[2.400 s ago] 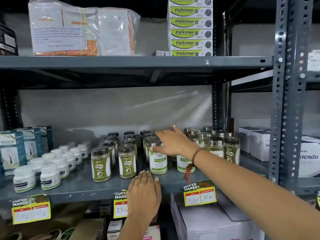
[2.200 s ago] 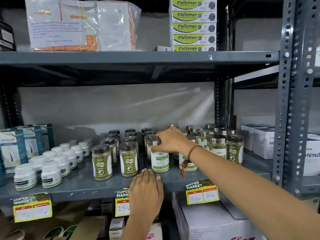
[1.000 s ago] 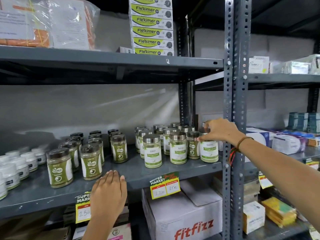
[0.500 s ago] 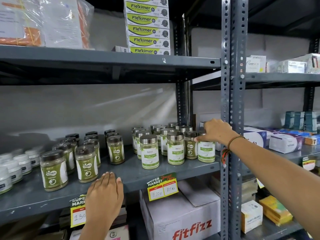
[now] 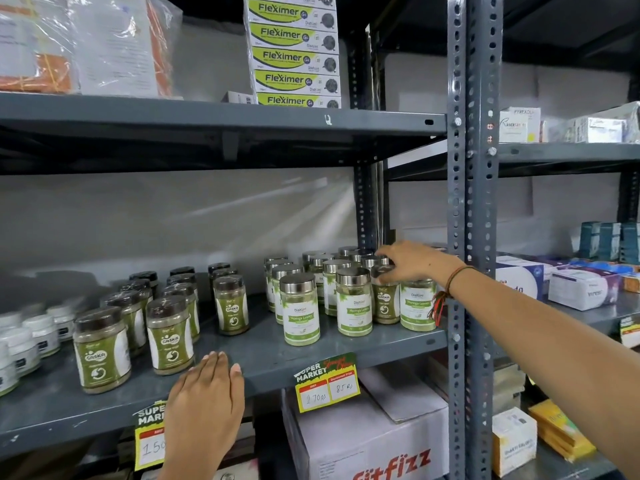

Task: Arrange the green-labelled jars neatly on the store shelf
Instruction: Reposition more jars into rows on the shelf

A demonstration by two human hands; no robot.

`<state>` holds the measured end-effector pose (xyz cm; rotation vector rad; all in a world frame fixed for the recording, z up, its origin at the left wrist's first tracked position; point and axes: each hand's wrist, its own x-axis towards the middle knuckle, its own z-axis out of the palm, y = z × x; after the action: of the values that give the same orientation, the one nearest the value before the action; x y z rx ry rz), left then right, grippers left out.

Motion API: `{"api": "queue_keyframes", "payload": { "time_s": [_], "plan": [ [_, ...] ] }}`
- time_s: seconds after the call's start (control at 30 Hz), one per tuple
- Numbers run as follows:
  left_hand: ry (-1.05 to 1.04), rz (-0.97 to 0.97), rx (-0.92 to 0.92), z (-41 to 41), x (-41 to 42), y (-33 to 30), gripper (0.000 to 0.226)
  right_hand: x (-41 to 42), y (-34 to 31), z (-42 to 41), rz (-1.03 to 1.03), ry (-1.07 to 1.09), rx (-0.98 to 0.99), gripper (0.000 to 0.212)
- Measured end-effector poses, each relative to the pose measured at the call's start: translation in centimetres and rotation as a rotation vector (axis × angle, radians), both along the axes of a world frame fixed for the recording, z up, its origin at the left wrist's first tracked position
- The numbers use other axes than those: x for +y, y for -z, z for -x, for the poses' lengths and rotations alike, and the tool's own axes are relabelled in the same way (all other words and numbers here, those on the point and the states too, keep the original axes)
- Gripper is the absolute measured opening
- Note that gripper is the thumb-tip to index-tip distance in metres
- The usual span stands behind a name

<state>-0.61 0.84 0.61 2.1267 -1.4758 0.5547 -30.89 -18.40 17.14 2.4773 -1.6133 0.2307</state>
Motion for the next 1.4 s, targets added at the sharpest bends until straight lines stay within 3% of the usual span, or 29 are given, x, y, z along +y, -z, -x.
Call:
{"api": "queue_keyframes", "payload": {
  "time_s": [0.17,0.3,0.63,0.83,1.03,1.4],
  "plan": [
    [-0.008,0.000,0.011,0.0,-0.1,0.1,0.058,-1.8,0.6,-0.3,-0.178,0.026,-0.037,0.081],
    [-0.011,0.002,0.001,-0.1,-0.2,0.3,0.059,-2.5,0.2,0.1,-0.181,-0.002,-0.127,0.069],
    [-0.014,0.000,-0.003,0.0,-0.1,0.2,0.062,1.4,-5.2,-1.1,0.181,-0.101,-0.216,0.064],
    [-0.015,-0.007,-0.011,0.2,0.1,0.1,0.063,5.8,-7.4,-5.4,0.315,-0.307,-0.298,0.066],
    [0.000,0.004,-0.018,0.0,0.0,0.1,0.060,9.2,-5.8,-12.4,0.090,-0.554,-0.478,0.066],
    [0.028,0.021,-0.012,-0.3,-0.1,0.3,0.055,8.1,0.0,-20.9,-0.116,-0.547,-0.127,0.074]
  ]
}}
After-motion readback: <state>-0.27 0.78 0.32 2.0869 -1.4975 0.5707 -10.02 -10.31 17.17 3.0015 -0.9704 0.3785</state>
